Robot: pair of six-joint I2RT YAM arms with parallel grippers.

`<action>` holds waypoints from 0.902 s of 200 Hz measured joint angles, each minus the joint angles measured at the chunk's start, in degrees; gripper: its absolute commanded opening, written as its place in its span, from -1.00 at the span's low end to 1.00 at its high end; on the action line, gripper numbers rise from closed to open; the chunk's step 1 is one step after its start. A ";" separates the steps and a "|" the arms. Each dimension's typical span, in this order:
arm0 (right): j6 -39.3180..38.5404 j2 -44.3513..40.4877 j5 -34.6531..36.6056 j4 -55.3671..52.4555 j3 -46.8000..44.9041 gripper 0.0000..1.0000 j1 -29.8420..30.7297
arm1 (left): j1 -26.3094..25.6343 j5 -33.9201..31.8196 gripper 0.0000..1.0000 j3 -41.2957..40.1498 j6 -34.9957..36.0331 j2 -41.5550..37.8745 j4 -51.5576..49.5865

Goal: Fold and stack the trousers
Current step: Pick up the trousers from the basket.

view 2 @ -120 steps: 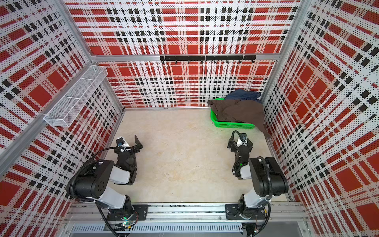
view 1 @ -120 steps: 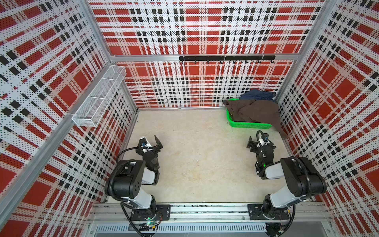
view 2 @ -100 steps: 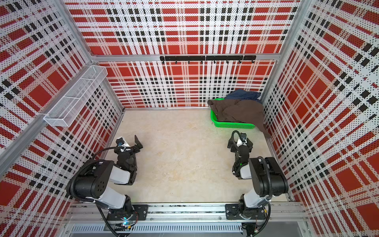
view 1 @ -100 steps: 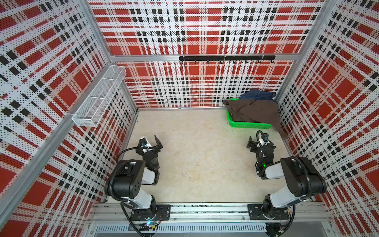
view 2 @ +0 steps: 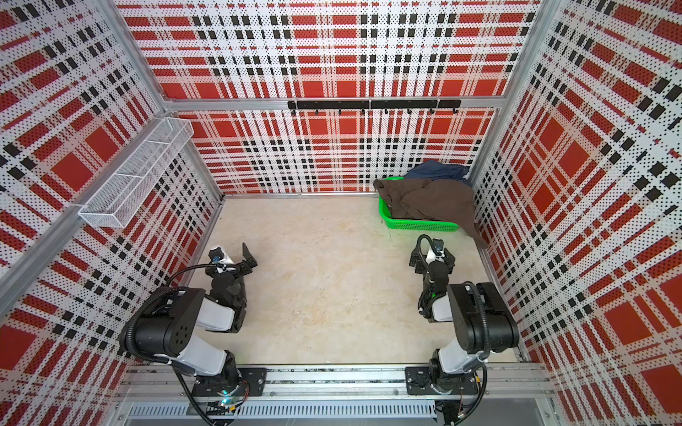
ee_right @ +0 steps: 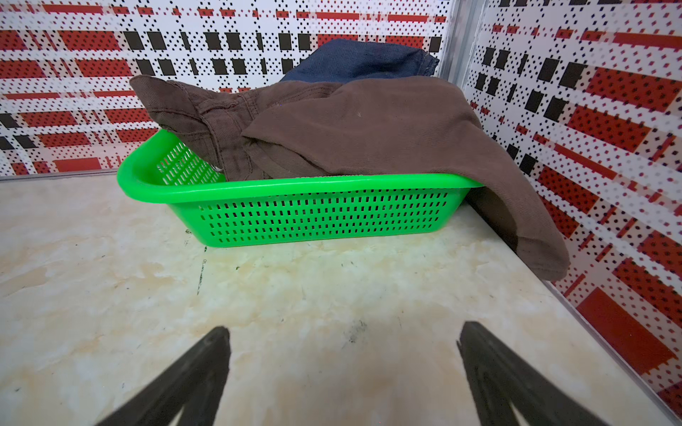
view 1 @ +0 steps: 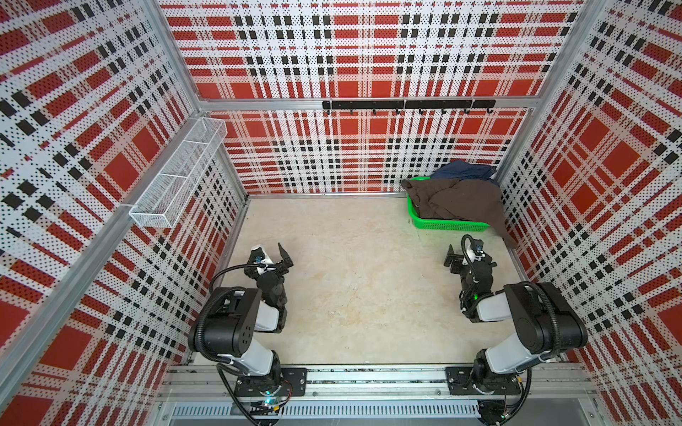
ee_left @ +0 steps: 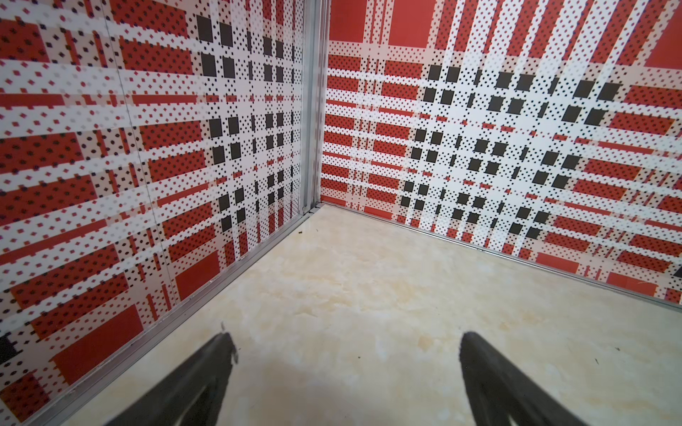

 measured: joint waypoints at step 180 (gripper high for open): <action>13.70 -21.11 5.88 -46.47 37.79 1.00 -0.83 | -12.13 -15.08 0.96 15.91 2.40 -19.15 -24.92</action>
